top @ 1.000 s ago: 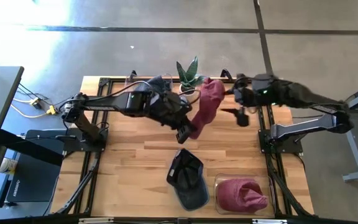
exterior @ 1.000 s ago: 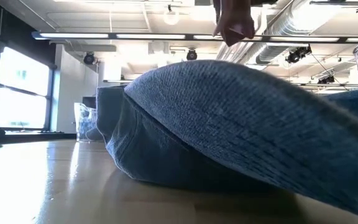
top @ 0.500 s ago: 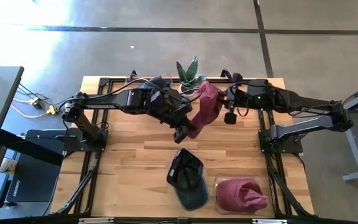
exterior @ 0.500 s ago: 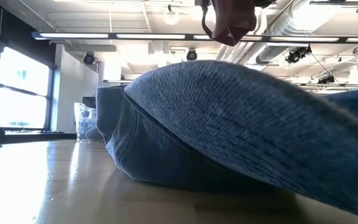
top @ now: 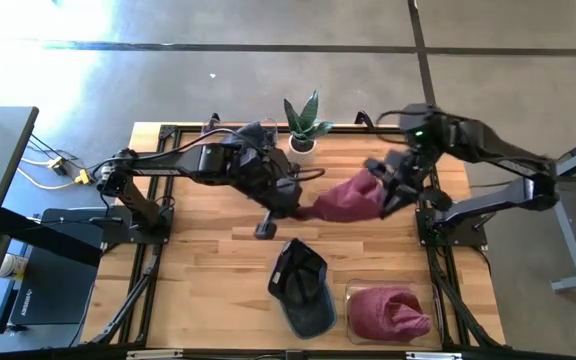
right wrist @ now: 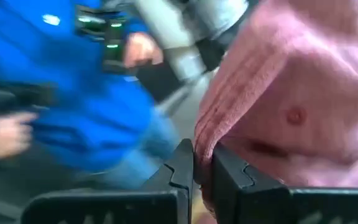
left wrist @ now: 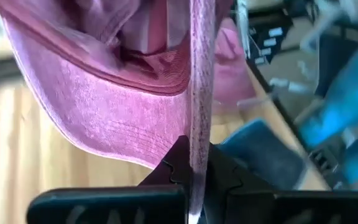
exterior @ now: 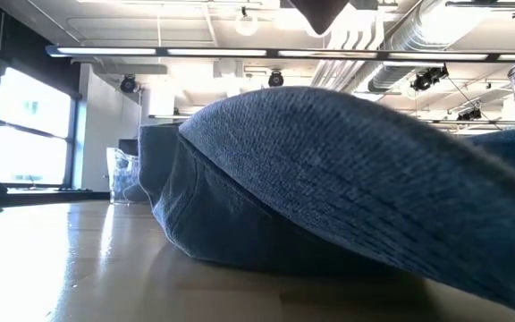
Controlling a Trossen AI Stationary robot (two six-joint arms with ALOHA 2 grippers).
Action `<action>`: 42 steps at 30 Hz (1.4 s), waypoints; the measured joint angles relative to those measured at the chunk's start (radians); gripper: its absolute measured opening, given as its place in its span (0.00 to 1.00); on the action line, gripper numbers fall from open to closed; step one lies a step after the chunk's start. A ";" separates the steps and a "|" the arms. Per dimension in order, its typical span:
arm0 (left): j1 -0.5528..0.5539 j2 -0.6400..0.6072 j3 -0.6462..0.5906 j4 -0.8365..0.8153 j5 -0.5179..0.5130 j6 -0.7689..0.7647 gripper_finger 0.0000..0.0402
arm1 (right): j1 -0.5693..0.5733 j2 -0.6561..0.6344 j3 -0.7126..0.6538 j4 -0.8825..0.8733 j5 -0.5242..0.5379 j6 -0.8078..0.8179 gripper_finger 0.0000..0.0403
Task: Pick & Place hat
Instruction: Put the red cap into the bottom transparent bin
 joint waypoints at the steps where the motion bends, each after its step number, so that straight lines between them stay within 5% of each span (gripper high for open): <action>1: 0.000 0.000 0.001 -0.002 0.002 0.055 0.02 | 0.013 0.016 0.001 -0.012 -0.039 0.040 0.06; 5: 0.001 0.001 0.000 -0.009 0.005 0.181 0.03 | 0.081 0.069 0.001 -0.081 -0.078 0.133 0.07; 10: 0.002 0.001 -0.003 -0.034 0.062 0.199 0.04 | 0.130 0.099 0.001 -0.092 0.140 0.148 0.23; 19: 0.002 0.001 -0.003 -0.051 0.220 -0.040 0.04 | 0.087 0.044 0.002 -0.101 0.268 0.169 0.57; 32: 0.024 0.001 -0.003 -0.045 0.259 -0.163 0.01 | 0.480 -0.057 -0.006 -0.130 0.989 0.224 0.59; 42: 0.055 0.020 -0.002 -0.034 0.260 -0.159 0.01 | 0.576 0.010 -0.069 0.038 1.173 0.290 0.59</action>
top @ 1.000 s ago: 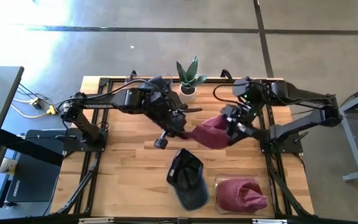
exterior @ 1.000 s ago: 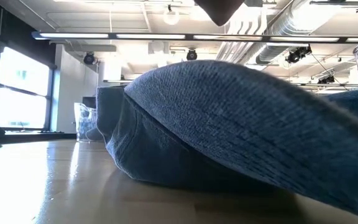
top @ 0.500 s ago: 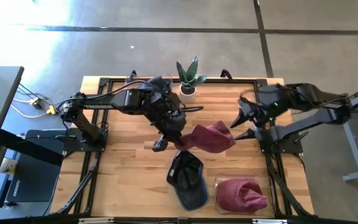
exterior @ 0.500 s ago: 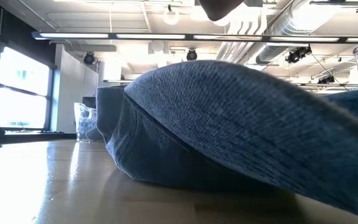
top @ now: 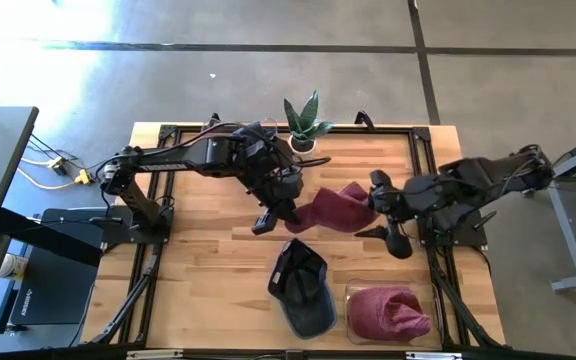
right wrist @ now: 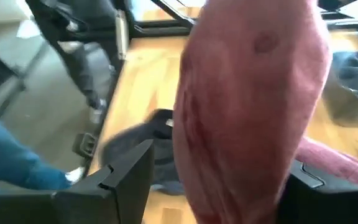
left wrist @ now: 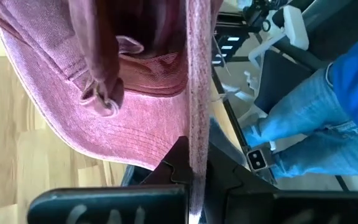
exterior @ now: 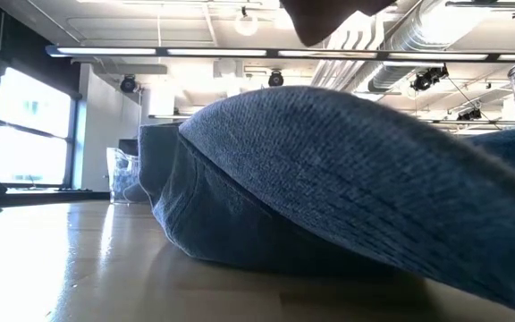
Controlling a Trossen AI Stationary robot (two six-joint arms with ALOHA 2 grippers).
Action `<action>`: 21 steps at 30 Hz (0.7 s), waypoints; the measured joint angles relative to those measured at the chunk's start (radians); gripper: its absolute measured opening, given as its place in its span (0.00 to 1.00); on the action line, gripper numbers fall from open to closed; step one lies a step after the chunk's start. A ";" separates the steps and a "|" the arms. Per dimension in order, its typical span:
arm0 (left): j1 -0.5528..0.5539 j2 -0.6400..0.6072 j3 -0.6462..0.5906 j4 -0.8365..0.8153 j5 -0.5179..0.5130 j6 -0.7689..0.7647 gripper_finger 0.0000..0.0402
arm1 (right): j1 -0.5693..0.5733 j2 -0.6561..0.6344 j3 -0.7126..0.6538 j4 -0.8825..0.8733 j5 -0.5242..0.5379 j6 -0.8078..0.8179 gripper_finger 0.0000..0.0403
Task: Pick & Place hat
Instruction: Put the red cap into the bottom transparent bin
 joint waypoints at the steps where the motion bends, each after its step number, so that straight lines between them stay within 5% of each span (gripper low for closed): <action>1: -0.001 0.000 0.000 -0.001 -0.003 0.002 0.01 | 0.000 0.000 0.000 0.014 -0.029 0.003 0.59; 6: -0.001 0.000 0.000 0.019 -0.006 0.003 0.01 | 0.001 0.000 0.000 0.075 -0.240 0.040 0.45; 13: -0.001 0.000 0.000 0.095 -0.005 0.004 0.04 | -0.007 0.000 0.000 0.116 -0.247 0.041 0.04; 21: 0.019 0.000 0.000 0.068 -0.070 0.088 0.30 | -0.042 -0.013 0.000 0.160 -0.326 0.244 0.02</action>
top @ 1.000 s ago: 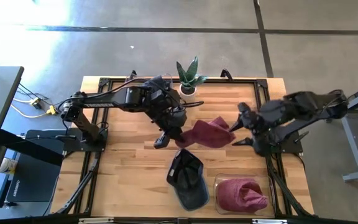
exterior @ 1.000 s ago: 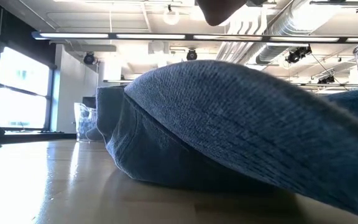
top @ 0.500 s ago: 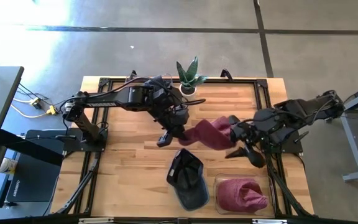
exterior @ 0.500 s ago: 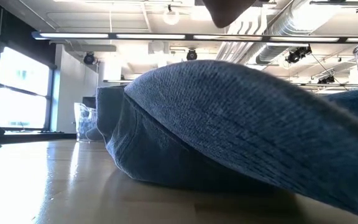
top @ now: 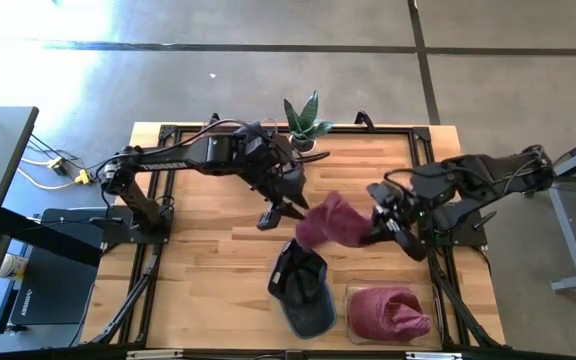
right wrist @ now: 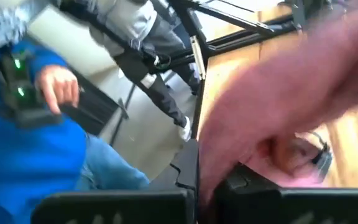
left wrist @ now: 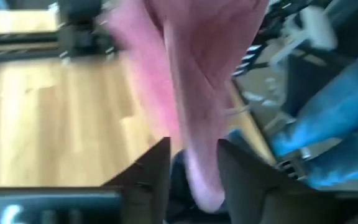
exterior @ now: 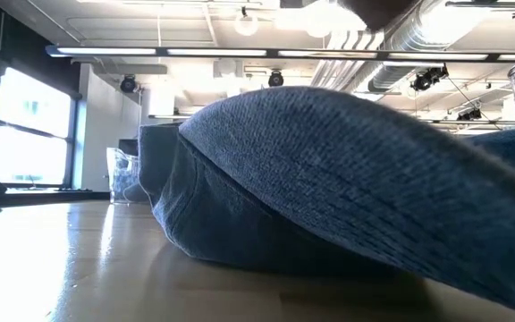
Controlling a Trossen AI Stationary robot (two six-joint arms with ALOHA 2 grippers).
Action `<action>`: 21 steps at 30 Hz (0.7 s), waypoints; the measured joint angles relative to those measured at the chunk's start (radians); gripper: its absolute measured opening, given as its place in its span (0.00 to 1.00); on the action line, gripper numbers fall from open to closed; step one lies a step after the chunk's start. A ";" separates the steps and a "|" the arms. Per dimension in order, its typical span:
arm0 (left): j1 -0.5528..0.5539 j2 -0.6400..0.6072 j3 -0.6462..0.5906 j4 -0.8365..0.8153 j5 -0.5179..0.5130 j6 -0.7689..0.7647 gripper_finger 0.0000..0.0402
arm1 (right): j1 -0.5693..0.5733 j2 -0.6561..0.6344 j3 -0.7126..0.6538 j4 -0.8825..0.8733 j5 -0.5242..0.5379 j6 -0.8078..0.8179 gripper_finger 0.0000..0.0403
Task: Pick & Place hat
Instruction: Put the red cap into the bottom transparent bin
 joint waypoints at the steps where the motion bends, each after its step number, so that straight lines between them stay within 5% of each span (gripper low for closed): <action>1: 0.010 0.000 0.000 -0.017 -0.019 0.014 0.34 | -0.004 -0.005 0.000 -0.002 0.001 0.040 0.02; 6: 0.064 -0.012 0.000 -0.140 -0.173 0.004 0.48 | 0.002 -0.022 0.000 -0.042 0.062 0.379 0.01; 11: 0.080 -0.017 0.000 -0.263 -0.301 -0.090 0.50 | 0.100 -0.028 0.000 -0.093 0.148 0.699 0.02; 21: 0.001 -0.017 0.000 -0.299 -0.396 -0.103 0.50 | 0.523 -0.026 0.000 -0.324 0.496 1.320 0.01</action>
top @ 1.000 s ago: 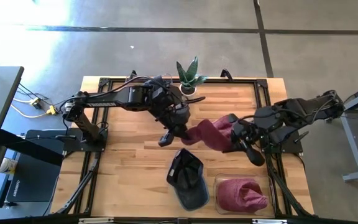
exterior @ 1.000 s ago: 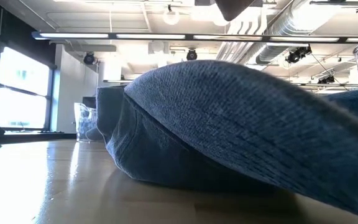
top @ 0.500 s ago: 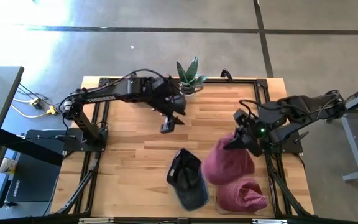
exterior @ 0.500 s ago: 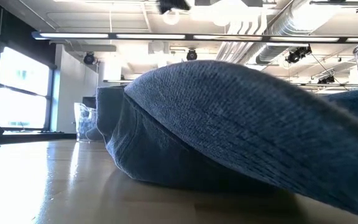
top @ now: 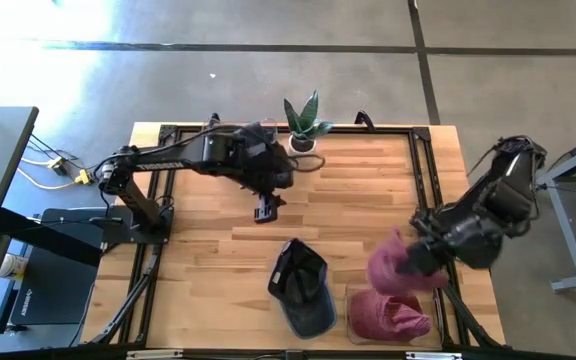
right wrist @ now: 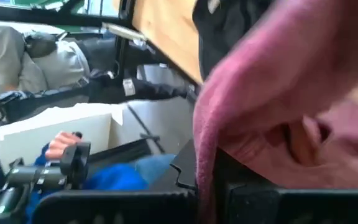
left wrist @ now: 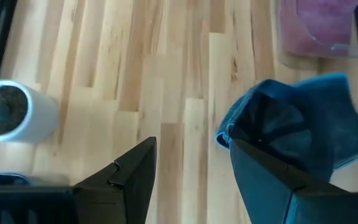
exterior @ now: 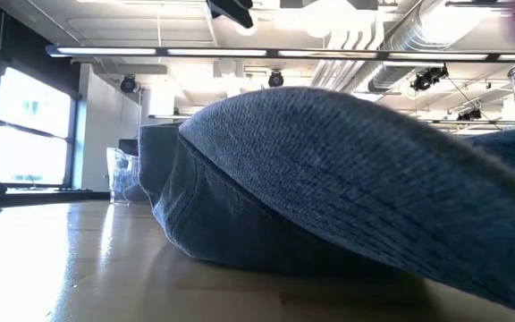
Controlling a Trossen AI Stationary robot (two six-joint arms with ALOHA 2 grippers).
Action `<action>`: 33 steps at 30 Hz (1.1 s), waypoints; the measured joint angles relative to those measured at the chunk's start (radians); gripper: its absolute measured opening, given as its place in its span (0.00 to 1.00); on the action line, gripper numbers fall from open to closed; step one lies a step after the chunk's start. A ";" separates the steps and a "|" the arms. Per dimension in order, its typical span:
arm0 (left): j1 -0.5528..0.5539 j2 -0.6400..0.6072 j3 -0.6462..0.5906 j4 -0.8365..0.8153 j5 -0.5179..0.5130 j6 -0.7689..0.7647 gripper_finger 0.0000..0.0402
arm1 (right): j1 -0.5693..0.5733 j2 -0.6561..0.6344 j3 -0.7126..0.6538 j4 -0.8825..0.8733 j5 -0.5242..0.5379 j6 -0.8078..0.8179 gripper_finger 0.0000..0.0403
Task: Pick & Place hat
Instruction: Put the red cap into the bottom transparent bin
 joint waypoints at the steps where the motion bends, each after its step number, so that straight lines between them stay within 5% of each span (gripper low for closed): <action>1: -0.010 0.000 0.000 0.000 -0.014 0.011 0.50 | 0.030 0.007 0.000 0.002 0.008 0.040 0.01; 8: -0.058 0.000 0.000 -0.025 -0.045 0.042 0.50 | 0.122 0.119 0.000 -0.025 -0.147 0.191 0.01; 13: -0.091 0.000 0.000 -0.018 -0.044 0.043 0.50 | 0.147 0.163 0.000 -0.065 -0.153 0.222 0.01; 26: -0.087 0.000 0.000 -0.005 -0.047 0.042 0.50 | 0.033 0.178 0.000 0.046 -0.132 0.232 0.01; 33: -0.087 0.000 -0.034 0.013 -0.046 0.043 0.50 | 0.051 0.307 0.000 0.011 -0.241 0.304 0.01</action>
